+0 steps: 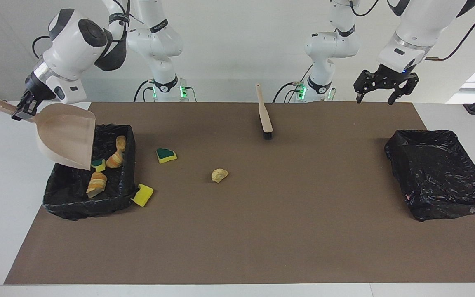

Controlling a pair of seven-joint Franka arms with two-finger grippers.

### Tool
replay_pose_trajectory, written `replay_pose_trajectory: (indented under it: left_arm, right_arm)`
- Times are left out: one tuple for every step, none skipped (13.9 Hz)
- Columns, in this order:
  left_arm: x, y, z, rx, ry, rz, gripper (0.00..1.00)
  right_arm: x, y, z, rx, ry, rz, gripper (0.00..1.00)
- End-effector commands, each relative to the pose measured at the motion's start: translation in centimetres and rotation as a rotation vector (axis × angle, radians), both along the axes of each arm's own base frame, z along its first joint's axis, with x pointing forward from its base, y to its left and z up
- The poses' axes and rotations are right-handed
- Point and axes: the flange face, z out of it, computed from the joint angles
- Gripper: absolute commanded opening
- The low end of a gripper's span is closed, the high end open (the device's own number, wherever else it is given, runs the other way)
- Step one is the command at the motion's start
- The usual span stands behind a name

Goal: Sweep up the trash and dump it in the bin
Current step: 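Tilt the dustpan to dump trash into the bin while the left gripper withdraws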

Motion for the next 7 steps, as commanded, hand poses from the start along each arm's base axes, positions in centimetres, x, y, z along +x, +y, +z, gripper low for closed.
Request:
replay_pose_trajectory:
  left_arm:
    - [-0.1, 0.3, 0.6, 0.005, -0.003, -0.001, 1.00]
    - [-0.2, 0.2, 0.5, 0.005, -0.001, -0.012, 1.00]
    - [-0.1, 0.2, 0.5, 0.005, -0.005, -0.016, 1.00]
    - [-0.1, 0.2, 0.5, 0.005, -0.007, -0.017, 1.00]
    - [-0.1, 0.2, 0.5, 0.005, -0.007, -0.017, 1.00]
    - [-0.1, 0.2, 0.5, 0.005, -0.007, -0.017, 1.00]
    - [-0.1, 0.2, 0.5, 0.004, -0.007, -0.018, 1.00]
  right_arm:
    - [-0.3, 0.3, -0.2, 0.136, 0.002, -0.046, 0.00]
    - [-0.3, 0.8, -0.7, 0.215, -0.005, -0.070, 0.00]
    - [-0.4, 1.5, -1.1, 0.281, -0.003, -0.094, 0.00]
    - [-0.6, 2.1, -1.5, 0.341, -0.013, -0.138, 0.00]
    - [-0.7, 2.9, -1.8, 0.390, -0.037, -0.194, 0.00]
    - [-0.8, 3.9, -2.1, 0.450, -0.071, -0.264, 0.00]
    - [-0.9, 5.1, -2.5, 0.490, -0.099, -0.328, 0.00]
